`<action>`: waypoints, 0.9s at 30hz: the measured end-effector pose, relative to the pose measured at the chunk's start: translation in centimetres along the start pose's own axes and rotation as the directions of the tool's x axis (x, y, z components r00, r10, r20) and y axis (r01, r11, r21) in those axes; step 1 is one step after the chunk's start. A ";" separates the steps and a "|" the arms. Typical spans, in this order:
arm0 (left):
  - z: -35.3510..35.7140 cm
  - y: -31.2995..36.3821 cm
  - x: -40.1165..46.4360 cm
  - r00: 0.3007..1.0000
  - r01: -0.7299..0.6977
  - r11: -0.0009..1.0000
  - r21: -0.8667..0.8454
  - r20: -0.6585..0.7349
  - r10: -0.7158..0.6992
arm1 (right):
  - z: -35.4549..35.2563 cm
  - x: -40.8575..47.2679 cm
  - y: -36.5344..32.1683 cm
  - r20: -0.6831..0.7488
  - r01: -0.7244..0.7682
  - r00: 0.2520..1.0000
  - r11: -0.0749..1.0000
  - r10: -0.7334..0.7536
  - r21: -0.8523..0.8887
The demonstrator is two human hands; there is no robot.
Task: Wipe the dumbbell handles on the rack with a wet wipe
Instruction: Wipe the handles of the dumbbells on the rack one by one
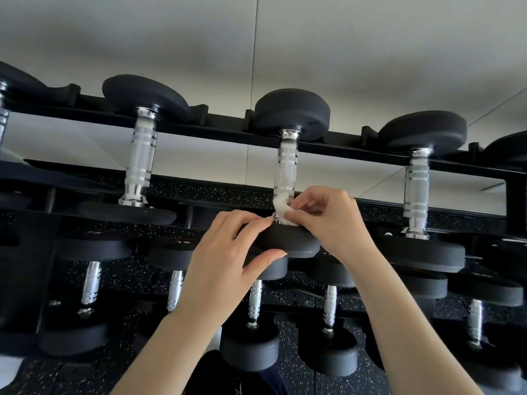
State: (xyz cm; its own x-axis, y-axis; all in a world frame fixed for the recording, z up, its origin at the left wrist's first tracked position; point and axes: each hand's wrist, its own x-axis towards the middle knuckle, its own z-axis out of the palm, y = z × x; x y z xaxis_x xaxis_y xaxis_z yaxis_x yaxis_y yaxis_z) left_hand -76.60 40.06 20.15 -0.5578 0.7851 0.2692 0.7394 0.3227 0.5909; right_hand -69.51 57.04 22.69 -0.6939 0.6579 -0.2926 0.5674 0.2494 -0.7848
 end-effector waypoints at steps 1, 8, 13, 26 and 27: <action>0.0 0.0 0.0 1.000 0.000 1.000 0.000 0.004 0.000 | 0.0 -0.1 0.2 -0.027 -0.008 1.000 1.000 0.008 0.011; 0.1 0.1 -0.1 1.000 0.010 1.000 -0.019 -0.011 -0.010 | 1.1 0.1 0.4 -0.278 -0.016 0.959 0.988 0.058 0.153; 0.1 0.0 -0.1 1.000 0.007 1.000 -0.015 -0.004 -0.007 | 1.7 2.3 -0.6 -0.408 0.008 0.910 0.981 0.073 0.195; 0.3 -0.2 -0.3 1.000 0.013 1.000 -0.023 0.012 -0.013 | 2.0 6.5 -1.8 -0.365 0.040 0.918 0.880 0.154 0.473; 0.3 -0.2 -0.3 1.000 0.014 1.000 -0.022 0.012 -0.013 | 2.0 6.4 -1.6 -0.338 0.030 0.927 0.865 0.164 0.501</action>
State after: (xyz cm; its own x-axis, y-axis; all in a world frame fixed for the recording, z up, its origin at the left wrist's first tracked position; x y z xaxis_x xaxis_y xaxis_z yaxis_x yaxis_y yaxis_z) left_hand -76.45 39.94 19.71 -0.5633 0.7868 0.2524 0.7231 0.3216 0.6113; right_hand -75.77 59.45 21.01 -0.4006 0.8907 -0.2149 0.2477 -0.1206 -0.9613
